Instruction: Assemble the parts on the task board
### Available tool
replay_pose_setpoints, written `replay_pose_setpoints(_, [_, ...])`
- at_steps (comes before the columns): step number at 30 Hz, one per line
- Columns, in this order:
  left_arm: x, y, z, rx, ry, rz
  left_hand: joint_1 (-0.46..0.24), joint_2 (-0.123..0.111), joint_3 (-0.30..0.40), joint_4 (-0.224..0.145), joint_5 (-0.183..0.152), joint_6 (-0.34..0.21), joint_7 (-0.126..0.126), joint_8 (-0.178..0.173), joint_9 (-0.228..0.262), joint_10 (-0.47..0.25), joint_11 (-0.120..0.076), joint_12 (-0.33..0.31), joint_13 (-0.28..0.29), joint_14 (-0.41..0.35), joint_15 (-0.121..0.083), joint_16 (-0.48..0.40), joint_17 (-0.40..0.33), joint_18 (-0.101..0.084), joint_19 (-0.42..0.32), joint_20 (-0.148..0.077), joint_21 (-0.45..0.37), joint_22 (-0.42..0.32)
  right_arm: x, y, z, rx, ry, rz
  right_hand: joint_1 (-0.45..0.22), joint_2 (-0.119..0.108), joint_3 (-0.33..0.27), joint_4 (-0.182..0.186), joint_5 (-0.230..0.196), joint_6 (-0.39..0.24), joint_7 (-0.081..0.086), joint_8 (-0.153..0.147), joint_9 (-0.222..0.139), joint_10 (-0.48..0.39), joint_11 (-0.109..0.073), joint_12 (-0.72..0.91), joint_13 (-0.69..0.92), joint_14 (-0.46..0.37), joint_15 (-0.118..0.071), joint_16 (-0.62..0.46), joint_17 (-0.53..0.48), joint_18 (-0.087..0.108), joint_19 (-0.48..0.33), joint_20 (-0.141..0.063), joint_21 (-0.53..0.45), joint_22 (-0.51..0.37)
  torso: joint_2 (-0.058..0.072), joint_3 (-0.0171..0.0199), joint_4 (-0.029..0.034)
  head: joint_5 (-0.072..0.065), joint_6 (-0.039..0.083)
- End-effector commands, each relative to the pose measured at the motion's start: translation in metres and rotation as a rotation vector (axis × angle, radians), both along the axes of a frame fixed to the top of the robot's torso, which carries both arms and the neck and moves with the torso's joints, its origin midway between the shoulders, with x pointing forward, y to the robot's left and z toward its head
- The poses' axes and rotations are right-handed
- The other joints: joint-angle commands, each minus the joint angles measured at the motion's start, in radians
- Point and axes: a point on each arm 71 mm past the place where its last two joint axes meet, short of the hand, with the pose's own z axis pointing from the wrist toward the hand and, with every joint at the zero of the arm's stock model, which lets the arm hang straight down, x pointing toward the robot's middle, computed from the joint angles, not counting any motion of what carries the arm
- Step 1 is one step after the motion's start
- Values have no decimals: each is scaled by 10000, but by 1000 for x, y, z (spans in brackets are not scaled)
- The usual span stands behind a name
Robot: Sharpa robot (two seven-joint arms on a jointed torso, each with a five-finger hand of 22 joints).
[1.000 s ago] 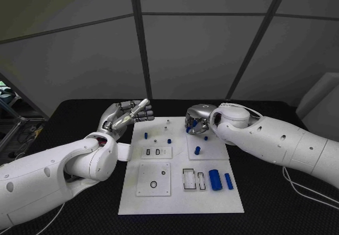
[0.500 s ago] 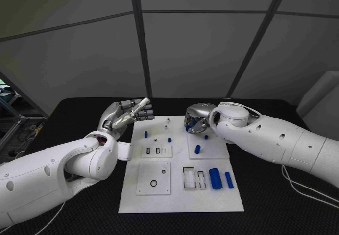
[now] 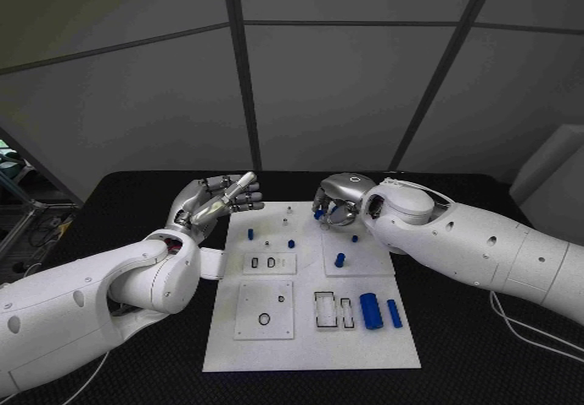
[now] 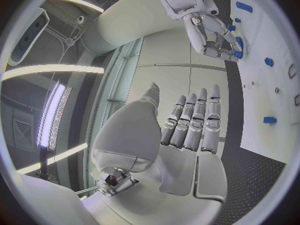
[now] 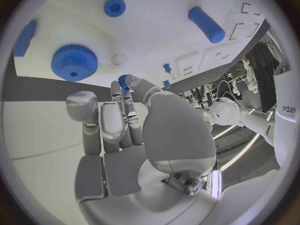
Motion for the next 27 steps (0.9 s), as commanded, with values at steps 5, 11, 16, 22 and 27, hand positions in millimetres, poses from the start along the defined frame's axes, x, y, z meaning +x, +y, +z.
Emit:
replay_pose_setpoints(5, [0, -1, 1, 0, -93, -165, 60, 34, -29, -21, -18, -50, 371, -71, -16, -3, 60, -46, -12, -60, 39, -52, -10, -123, 43, 4, -53, -17, 8, 13, 7, 757, -831, -253, 92, -40, 79, -4, -76, 53, 12, -5, 14, 31, 27, -36, -11, 341, -82, 44, 27, -161, 66, 3, 84, 48, 34, -30, 50, -44, 54])
replay_pose_setpoints(11, [0, -3, 2, -28, -104, -218, 60, 34, -29, -21, -18, -50, 371, -71, -16, -3, 60, -46, -12, -60, 40, -52, -10, -123, 43, 4, -53, -17, 14, 26, 5, 835, -820, -266, 30, -84, 114, 36, -95, 4, 33, -51, 11, -12, 43, -90, -10, 337, -62, 88, 63, -164, 37, 11, 137, 92, 45, -23, 39, 16, 53])
replay_pose_setpoints(16, [0, -5, 2, -49, -123, -249, 65, 38, -31, -25, -18, -76, 376, -83, -19, -8, 63, -57, -12, -63, 43, -63, -11, -125, 38, 6, -60, -22, 18, 37, 3, 869, -771, -264, -13, -117, 134, 63, -94, -36, 54, -84, 8, -39, 67, -121, -8, 334, -54, 122, 100, -168, 20, 22, 173, 128, 55, -26, 39, 30, 33])
replay_pose_setpoints(22, [0, -6, 2, -63, -126, -275, 65, 38, -31, -25, -18, -76, 376, -83, -19, -8, 63, -57, -12, -63, 43, -63, -11, -125, 38, 6, -60, -22, 21, 47, 2, 897, -734, -232, -30, -127, 147, 76, -93, -58, 63, -102, 6, -52, 75, -135, -7, 334, -47, 139, 118, -169, 11, 28, 190, 143, 57, -19, 36, 55, -12])
replay_pose_setpoints(27, [0, -7, 2, -67, -121, -286, 65, 38, -31, -25, -18, -76, 376, -83, -19, -8, 63, -57, -12, -63, 43, -63, -11, -125, 38, 6, -60, -22, 23, 51, 1, 897, -711, -250, -30, -127, 147, 76, -93, -58, 63, -102, 6, -52, 75, -135, -7, 334, -47, 139, 118, -169, 11, 28, 190, 143, 65, -21, 40, 71, -29])
